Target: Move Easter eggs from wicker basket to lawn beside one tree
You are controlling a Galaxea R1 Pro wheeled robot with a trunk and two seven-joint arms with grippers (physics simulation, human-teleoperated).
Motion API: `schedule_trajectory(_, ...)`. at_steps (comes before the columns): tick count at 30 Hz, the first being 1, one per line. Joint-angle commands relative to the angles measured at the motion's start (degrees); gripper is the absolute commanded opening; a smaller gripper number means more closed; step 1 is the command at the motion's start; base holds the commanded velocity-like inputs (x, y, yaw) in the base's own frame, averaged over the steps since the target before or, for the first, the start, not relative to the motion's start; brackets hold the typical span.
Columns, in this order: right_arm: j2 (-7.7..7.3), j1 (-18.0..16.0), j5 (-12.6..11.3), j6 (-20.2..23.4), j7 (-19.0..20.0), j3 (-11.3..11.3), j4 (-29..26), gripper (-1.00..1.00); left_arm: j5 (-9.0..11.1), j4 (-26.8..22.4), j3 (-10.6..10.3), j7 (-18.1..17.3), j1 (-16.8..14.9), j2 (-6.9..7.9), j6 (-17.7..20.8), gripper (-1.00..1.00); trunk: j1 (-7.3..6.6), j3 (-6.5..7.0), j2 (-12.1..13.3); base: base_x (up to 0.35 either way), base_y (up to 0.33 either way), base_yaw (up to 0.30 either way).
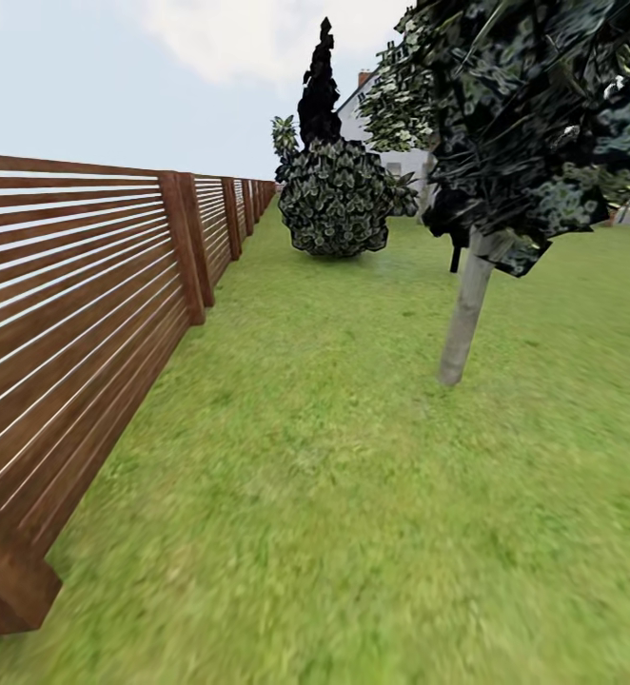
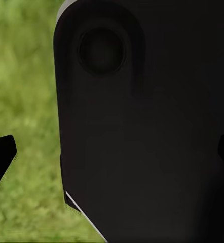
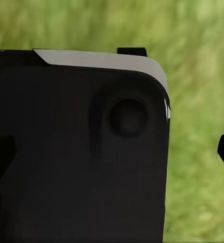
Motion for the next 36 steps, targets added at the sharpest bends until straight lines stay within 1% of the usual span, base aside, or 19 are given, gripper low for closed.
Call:
schedule_trajectory(1, -0.02, 0.0, 0.0, -0.2, 0.0, 0.0, 0.1, 1.00, 0.1, -0.1, 0.0, 0.0, 0.0, 0.00, 0.0, 1.00, 0.04, -0.04, 0.0, 0.339, 0.000, 0.021)
schedule_trajectory(36, -0.34, 0.0, 0.0, -0.1, 0.4, 0.0, 0.1, 1.00, 0.1, -0.1, 0.0, -0.1, 0.0, 0.17, 0.1, 1.00, 0.04, -0.04, 0.0, 0.339, 0.000, 0.001)
